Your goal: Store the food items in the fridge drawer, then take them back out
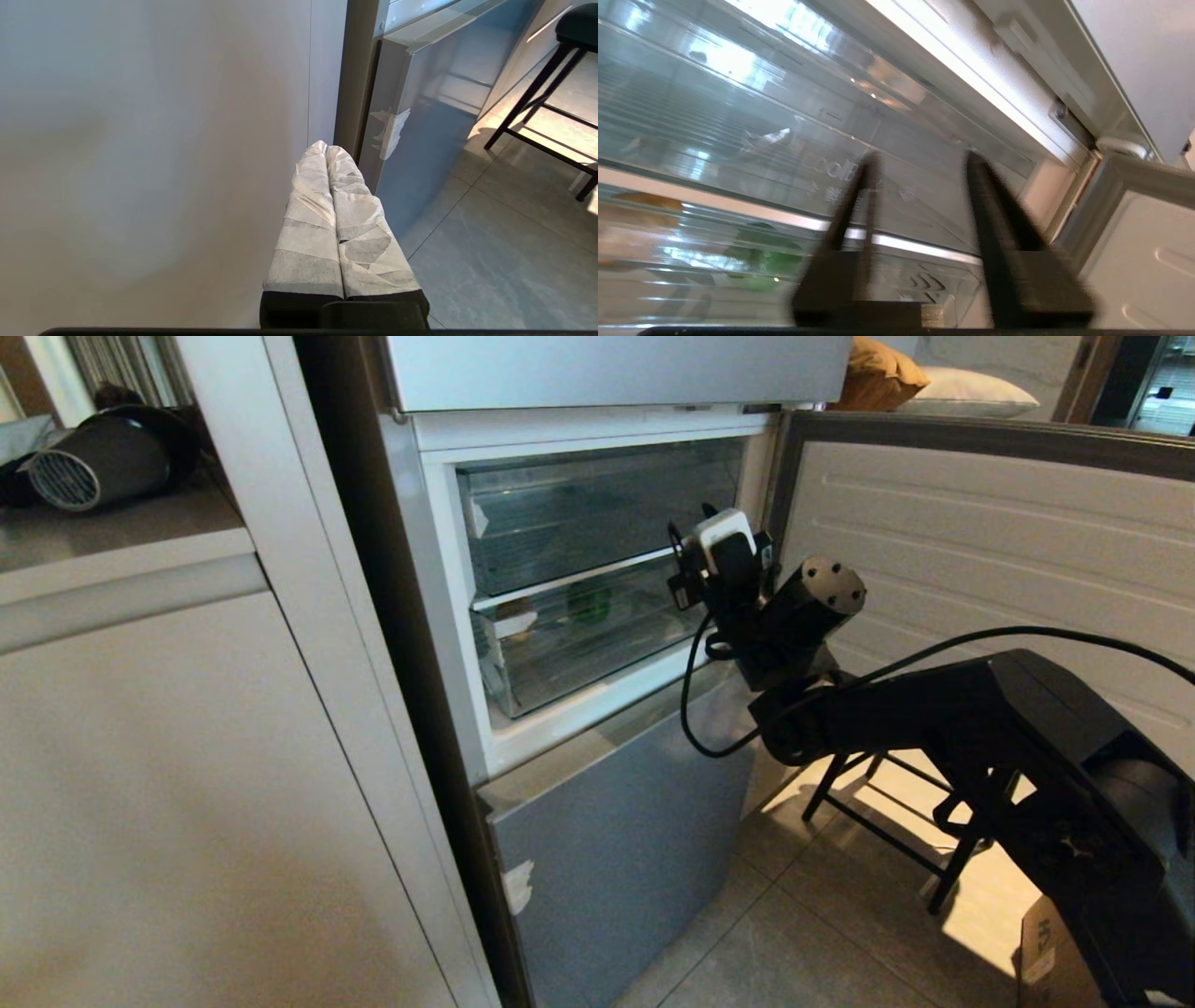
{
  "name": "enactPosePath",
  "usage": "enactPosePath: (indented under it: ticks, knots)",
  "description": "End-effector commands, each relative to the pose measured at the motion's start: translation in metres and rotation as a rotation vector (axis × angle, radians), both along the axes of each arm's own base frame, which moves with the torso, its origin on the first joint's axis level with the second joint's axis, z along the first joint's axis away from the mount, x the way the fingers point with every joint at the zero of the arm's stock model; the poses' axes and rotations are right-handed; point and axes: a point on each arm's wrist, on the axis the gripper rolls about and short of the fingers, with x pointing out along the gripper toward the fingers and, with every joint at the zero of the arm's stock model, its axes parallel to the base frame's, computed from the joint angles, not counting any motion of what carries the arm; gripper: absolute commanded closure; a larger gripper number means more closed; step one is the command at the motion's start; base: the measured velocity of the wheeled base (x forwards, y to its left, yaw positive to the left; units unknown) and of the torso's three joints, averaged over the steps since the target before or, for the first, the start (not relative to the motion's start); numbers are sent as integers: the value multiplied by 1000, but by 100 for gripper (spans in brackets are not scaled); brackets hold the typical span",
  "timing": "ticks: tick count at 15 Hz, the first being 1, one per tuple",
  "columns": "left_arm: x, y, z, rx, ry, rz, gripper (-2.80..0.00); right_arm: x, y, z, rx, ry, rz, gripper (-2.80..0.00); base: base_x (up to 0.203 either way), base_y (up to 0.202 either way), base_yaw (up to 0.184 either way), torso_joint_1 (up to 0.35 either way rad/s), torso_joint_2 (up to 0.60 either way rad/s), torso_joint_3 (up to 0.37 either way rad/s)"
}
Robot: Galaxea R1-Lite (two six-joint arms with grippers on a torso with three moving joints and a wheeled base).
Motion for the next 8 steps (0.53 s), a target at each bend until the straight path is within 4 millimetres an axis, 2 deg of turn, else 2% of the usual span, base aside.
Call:
enactPosePath:
  ticks: [1,3,8]
  knots:
    - [0,0,0,0,1,1,0,-1,-2,2,0,-10,-4,-280,0,0,0,0,0,0]
    - [0,0,0,0,1,1,0,-2,0,-8,-29,13,20,-280,0,0,0,0,0,0]
    - [0,0,0,0,0,1,0,-18,-2,-71,-144,235,75,-280,0,0,0,0,0,0]
